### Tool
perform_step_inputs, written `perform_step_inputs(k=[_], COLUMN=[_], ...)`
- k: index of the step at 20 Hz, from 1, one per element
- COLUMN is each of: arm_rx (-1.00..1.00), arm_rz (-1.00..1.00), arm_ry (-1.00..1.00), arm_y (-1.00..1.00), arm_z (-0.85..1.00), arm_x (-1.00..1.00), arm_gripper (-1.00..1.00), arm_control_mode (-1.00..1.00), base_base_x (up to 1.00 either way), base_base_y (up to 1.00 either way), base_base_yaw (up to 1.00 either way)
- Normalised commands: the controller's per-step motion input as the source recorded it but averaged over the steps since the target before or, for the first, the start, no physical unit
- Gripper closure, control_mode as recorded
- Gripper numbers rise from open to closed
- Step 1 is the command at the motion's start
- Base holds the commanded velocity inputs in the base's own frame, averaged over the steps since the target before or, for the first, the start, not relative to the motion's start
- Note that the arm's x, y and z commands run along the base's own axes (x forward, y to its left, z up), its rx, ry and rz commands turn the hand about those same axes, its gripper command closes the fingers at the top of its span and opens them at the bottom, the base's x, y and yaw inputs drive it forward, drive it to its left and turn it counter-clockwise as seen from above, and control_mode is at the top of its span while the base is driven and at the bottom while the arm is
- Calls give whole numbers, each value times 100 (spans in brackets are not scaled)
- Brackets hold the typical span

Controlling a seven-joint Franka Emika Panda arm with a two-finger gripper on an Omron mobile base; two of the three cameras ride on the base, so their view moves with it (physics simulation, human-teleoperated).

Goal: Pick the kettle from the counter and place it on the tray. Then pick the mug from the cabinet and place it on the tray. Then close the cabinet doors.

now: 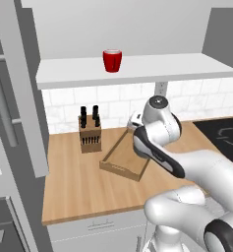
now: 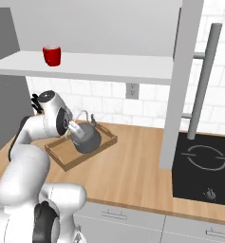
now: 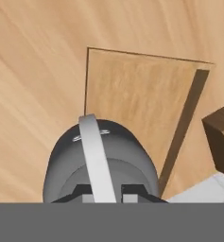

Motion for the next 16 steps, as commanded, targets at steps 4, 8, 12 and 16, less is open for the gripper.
perform_step_inputs(k=[4,8,12,16], arm_rx=[-22,-19,-14,-3], arm_rz=[39,23,12,4], arm_ry=[0,-1,0,0], arm_y=[13,8,0,0], arm_z=[-9,-18,-22,-9], arm_x=[36,13,18,40], arm_gripper=[100,100,100,100], arm_control_mode=[-100,-100,-100,-100], base_base_x=[0,0,0,0], base_base_y=[0,0,0,0], base_base_yaw=[0,0,0,0])
